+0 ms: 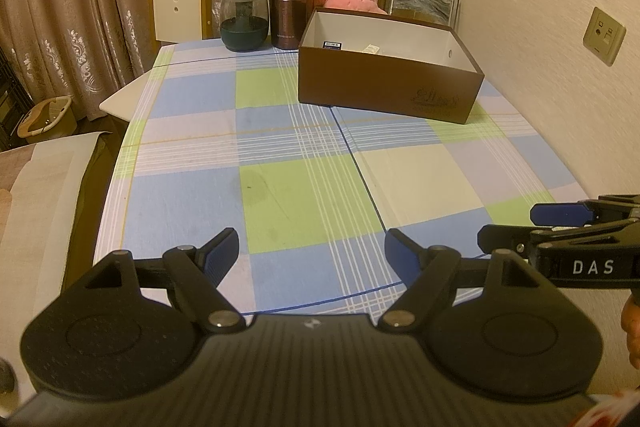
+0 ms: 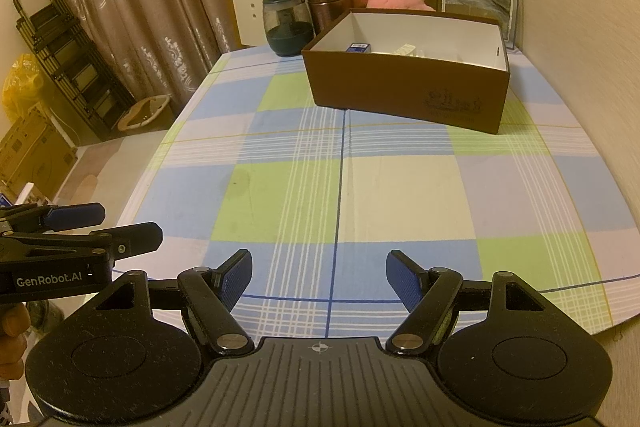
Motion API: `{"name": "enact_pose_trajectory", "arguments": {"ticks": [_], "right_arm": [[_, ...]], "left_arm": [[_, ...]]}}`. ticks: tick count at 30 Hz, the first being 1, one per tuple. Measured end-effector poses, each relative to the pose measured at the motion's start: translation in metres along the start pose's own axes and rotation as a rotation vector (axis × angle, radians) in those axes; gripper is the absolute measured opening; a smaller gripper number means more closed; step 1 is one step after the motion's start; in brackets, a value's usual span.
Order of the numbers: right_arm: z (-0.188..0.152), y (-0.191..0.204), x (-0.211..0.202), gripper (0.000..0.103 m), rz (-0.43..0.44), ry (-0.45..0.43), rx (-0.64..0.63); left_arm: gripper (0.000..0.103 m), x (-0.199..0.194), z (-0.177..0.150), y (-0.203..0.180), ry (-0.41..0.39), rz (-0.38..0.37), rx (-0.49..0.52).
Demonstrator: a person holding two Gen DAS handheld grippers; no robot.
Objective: Organize rigid objects
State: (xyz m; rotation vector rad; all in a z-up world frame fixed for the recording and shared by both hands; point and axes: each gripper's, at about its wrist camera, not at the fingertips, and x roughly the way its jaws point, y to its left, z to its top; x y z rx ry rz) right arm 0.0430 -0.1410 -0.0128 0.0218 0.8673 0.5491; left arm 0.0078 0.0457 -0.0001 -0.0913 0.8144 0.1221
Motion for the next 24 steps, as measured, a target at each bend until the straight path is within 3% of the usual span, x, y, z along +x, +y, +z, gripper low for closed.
{"name": "enact_pose_trajectory", "arguments": {"ticks": [24], "right_arm": [[0.0039,0.0028,0.0045,0.074,0.0,0.009,-0.003]], "left_arm": [[0.079,0.0033,0.0064,0.0018,0.005,-0.005,-0.001]]}}
